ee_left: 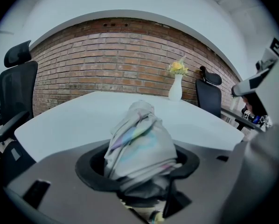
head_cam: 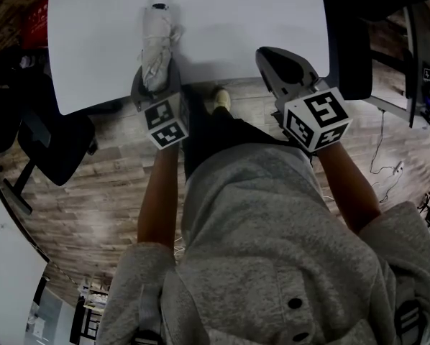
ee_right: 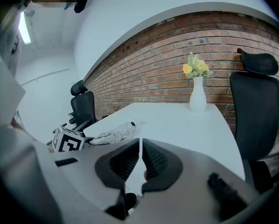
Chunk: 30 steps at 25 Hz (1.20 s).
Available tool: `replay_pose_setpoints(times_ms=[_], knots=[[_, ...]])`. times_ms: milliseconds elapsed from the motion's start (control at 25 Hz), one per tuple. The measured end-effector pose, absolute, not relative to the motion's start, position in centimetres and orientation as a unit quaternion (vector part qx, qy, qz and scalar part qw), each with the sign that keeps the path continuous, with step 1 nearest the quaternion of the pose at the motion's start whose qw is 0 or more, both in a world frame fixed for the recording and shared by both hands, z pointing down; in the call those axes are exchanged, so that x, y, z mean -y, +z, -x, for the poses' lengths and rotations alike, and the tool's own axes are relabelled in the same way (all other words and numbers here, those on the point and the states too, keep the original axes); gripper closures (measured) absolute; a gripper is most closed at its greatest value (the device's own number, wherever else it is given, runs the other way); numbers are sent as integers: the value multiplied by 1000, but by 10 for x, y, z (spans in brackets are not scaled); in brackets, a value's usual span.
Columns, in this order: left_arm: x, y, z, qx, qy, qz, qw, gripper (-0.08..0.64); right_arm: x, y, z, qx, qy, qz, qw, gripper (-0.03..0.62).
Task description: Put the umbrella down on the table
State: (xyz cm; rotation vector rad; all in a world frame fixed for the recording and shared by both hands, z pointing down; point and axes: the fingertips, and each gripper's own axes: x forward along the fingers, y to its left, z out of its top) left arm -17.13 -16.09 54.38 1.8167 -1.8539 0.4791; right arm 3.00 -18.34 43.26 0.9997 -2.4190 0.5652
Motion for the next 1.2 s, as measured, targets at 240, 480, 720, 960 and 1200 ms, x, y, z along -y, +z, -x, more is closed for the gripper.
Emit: replay_pose_setpoints(times_ms=[240,480,720,960,1200], knots=[[160,544,168,671,184,-674,248,278,181,431,-29,879,204,-365,227,558],[153,541,167,667,186,-677,249,253,179,424,-28,883,200,-365,218,558],[141,529,165,670,190,-674,246,253,177,415,-32,888,195,-361,207,558],[137,510,168,681,184,-669,235,253,175,404,-31,896,189,-355,190,558],[133,490,168,690,179,-665,223,253,174,394,-38,899,183,-356,176,558]])
